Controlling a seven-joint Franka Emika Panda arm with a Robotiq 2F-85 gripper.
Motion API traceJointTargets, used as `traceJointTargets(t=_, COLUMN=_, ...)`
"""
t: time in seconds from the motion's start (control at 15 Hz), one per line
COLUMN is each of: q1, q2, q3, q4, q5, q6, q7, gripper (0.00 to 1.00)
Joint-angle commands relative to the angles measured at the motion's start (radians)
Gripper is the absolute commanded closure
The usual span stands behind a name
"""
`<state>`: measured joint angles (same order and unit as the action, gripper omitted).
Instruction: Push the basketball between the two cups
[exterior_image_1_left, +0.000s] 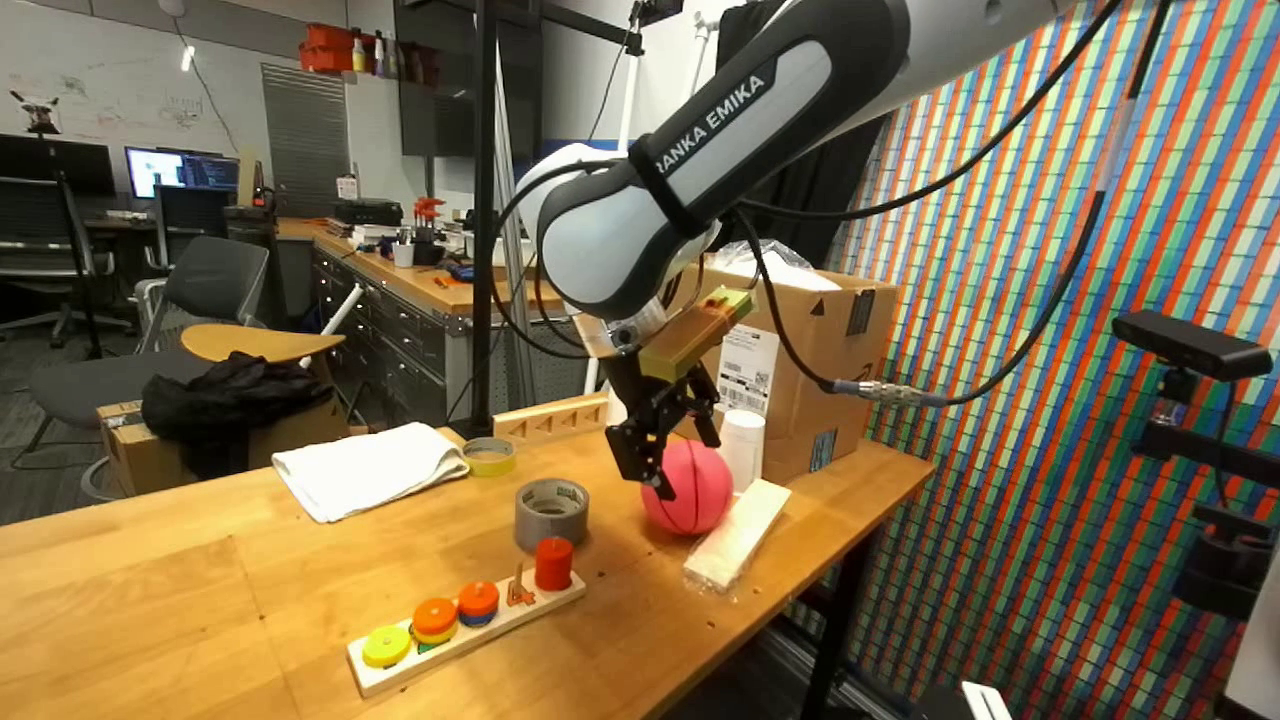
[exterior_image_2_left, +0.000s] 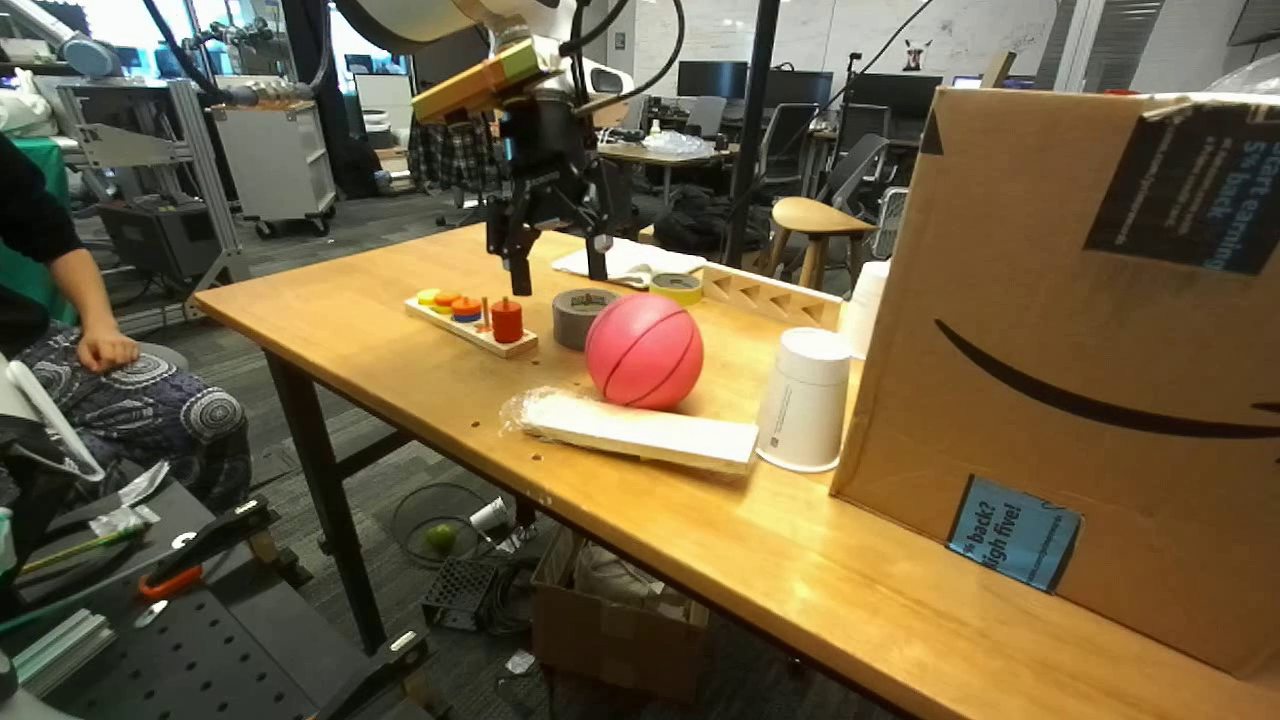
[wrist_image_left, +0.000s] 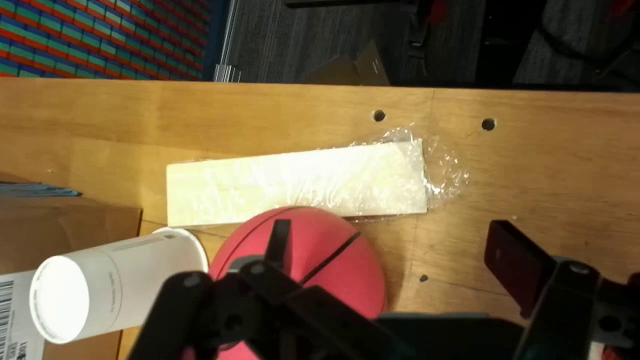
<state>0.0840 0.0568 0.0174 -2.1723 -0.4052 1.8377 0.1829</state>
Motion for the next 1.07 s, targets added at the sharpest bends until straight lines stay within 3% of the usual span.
traceJointTargets(t=0.0, q1=-0.002, q2=-0.064, q3=0.023, q4=-0.083, q5=0.045, q6=0.017, q7=0.021, gripper=0.0)
traceJointTargets(t=0.53, q1=0.006, q2=-0.019, q3=0.062, q4=-0.144, q5=0.193, q6=0.09, q7=-0.01, gripper=0.0)
traceJointTargets(t=1.0, q1=-0.009, q2=0.083, q3=0.052, q4=-0.139, q5=0.264, q6=0.166, q7=-0.063, gripper=0.0)
